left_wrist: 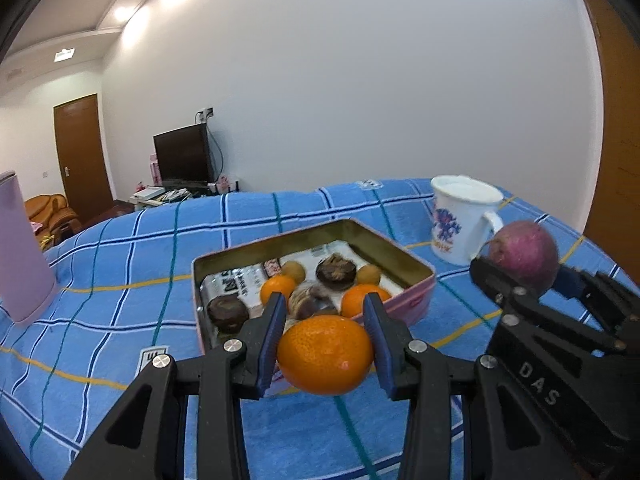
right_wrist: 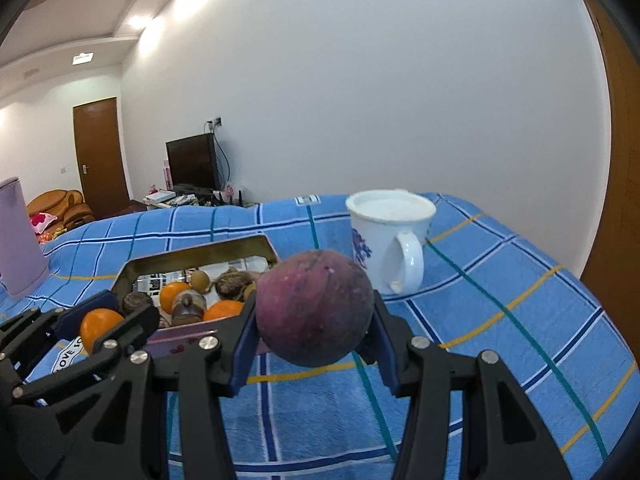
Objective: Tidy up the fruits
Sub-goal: 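Lift both held fruits and carry them over the pink tin, then lower both fruits into the tin and open both tools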
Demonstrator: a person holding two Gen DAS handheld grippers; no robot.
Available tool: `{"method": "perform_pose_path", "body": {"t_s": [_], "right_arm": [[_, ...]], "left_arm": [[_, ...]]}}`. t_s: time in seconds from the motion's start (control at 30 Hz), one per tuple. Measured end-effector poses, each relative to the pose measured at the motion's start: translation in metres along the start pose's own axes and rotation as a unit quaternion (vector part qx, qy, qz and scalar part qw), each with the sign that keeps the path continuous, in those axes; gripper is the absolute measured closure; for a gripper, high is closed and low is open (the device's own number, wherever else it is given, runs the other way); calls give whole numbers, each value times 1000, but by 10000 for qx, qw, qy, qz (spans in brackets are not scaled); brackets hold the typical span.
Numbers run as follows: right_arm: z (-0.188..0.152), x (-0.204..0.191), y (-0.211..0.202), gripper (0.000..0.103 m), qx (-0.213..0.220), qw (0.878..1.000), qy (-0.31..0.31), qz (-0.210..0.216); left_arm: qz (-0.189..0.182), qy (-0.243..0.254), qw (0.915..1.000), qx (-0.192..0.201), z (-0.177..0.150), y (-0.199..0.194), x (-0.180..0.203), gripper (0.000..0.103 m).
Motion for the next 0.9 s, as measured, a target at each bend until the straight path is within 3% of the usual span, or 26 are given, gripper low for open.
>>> {"method": "perform_pose_path", "body": {"t_s": [0.2,0.37,0.53,0.9], "right_arm": [[16,5,8,50,-137,9996,200,107],[39,-1,16,50,-24,9999,-24,-126],[53,-3,26,50,53,9998,158,-83],[52,-23,48,50,69,9992,374,103]], "left_arm": [[-92,-192,9998,39,22,10,-1,61],[-123,-378,9992,79,40,23,-6,61],[-97,-495,9986,170,53,36,-18,61],[137,-693,9975,-65,40,58,-52,61]]}}
Point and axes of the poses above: each gripper's, at about its wrist camera, not at the fingertips, and y roughly the way its jaws point, x to its right, z to its top, the point moved 10 cm from there along y, roughly the way its jaws point
